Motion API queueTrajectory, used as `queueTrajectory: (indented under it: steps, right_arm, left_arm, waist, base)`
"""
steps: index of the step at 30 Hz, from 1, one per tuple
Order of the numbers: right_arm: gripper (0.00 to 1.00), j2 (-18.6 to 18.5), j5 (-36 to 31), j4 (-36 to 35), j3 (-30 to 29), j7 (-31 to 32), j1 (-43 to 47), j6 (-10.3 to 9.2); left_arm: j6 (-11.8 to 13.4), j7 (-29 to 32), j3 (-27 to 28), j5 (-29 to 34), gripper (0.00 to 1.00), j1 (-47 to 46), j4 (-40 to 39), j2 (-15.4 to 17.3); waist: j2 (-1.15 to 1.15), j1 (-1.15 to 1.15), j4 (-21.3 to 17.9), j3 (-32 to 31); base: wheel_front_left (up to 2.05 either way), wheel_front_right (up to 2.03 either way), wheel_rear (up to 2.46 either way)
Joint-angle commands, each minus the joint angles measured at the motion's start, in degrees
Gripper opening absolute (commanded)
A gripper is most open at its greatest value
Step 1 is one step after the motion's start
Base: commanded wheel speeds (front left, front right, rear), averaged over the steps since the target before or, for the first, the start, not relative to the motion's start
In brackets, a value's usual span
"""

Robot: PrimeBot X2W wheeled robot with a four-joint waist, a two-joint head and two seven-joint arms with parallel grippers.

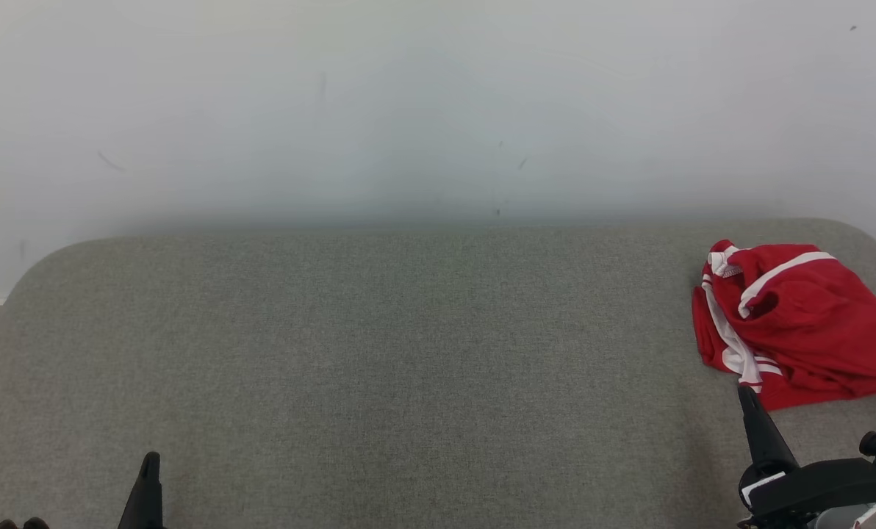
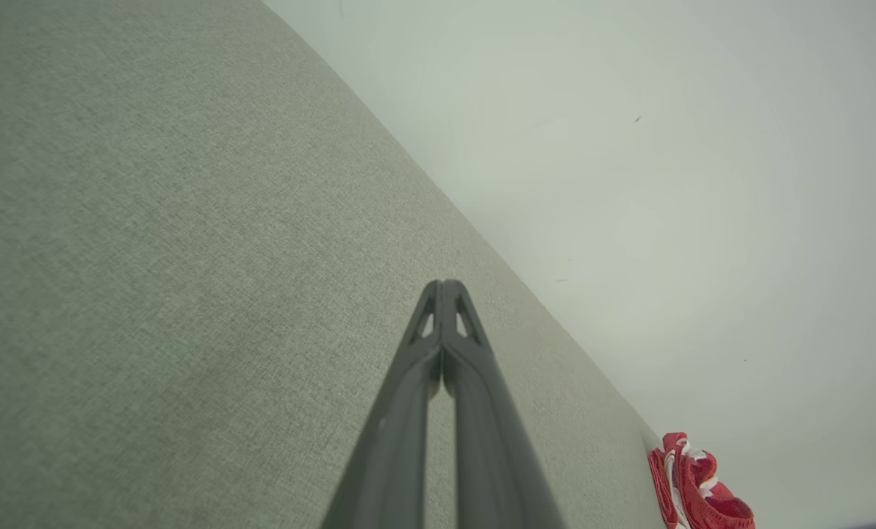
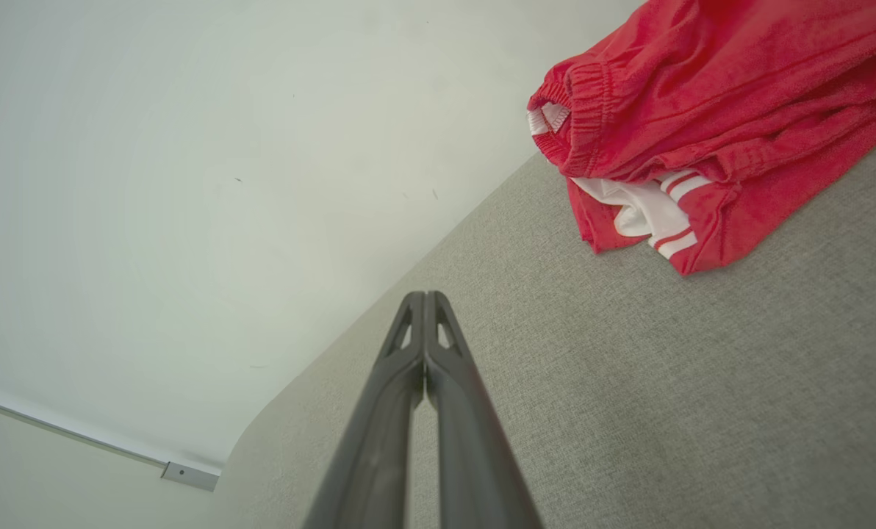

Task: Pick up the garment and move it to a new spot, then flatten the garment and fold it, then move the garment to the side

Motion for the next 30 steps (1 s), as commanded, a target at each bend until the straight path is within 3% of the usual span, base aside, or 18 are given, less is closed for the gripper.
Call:
queueTrajectory:
  steps: [1, 30]
  right_arm:
    - [0.00, -0.09, 2.08, -0.96, -0.51, 0.55, -1.43, -0.04]
    - [0.00, 0.59, 18.06, -1.79, -2.08, 5.11, -2.40, -0.07]
  left_arm:
    - [-0.78, 0.42, 1.09, -1.87, 0.00, -1.51, -0.36, 0.03]
    - [-6.56, 3.82, 6.16, -15.58, 0.00, -3.02, 0.78, -4.69]
  waist:
    - [0.00, -0.01, 0.02, 0.07]
    - [0.00, -0.01, 0.33, 1.22]
  base:
    - [0.00, 0.00, 0.00]
    - [0.00, 0.00, 0.00]
